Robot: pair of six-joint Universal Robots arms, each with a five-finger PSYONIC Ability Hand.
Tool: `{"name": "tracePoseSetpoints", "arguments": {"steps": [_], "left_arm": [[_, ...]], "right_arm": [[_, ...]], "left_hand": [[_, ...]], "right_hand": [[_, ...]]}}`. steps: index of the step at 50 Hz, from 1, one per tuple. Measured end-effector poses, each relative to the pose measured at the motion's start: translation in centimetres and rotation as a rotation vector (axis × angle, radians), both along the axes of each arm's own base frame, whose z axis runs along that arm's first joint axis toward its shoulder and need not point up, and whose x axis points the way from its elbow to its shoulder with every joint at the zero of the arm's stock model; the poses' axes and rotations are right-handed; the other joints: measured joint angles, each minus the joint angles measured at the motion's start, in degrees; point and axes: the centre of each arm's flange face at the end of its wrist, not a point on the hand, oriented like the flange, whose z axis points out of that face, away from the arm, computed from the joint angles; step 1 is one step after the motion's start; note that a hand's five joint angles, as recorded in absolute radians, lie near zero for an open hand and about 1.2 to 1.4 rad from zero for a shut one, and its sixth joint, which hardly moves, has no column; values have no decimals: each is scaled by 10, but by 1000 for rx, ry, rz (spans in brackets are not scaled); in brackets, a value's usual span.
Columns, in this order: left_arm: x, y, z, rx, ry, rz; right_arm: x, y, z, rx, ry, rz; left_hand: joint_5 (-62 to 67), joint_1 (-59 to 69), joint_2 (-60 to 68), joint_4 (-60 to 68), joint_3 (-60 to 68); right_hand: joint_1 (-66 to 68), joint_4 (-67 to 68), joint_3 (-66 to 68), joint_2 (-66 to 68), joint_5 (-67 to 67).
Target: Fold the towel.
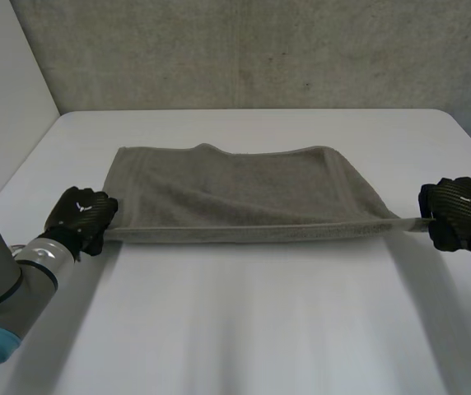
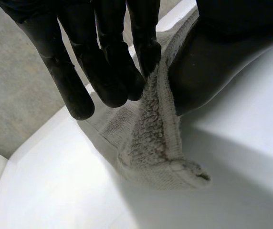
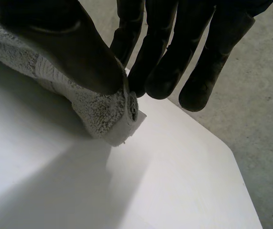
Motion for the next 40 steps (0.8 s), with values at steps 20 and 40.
{"name": "tracePoseSetpoints", "arguments": {"steps": [20, 40], "left_arm": [[11, 26, 93, -239, 34, 23], [22, 36, 97, -156, 62, -104]], "right_arm": [[-11, 16, 91, -216, 28, -28], [-18, 10, 88, 33, 240, 89]], "left_hand": [[0, 3, 2, 0, 1], [15, 4, 3, 3, 2]], "right_hand": [[0, 0, 0, 0, 0], [0, 0, 1, 1, 1]]}}
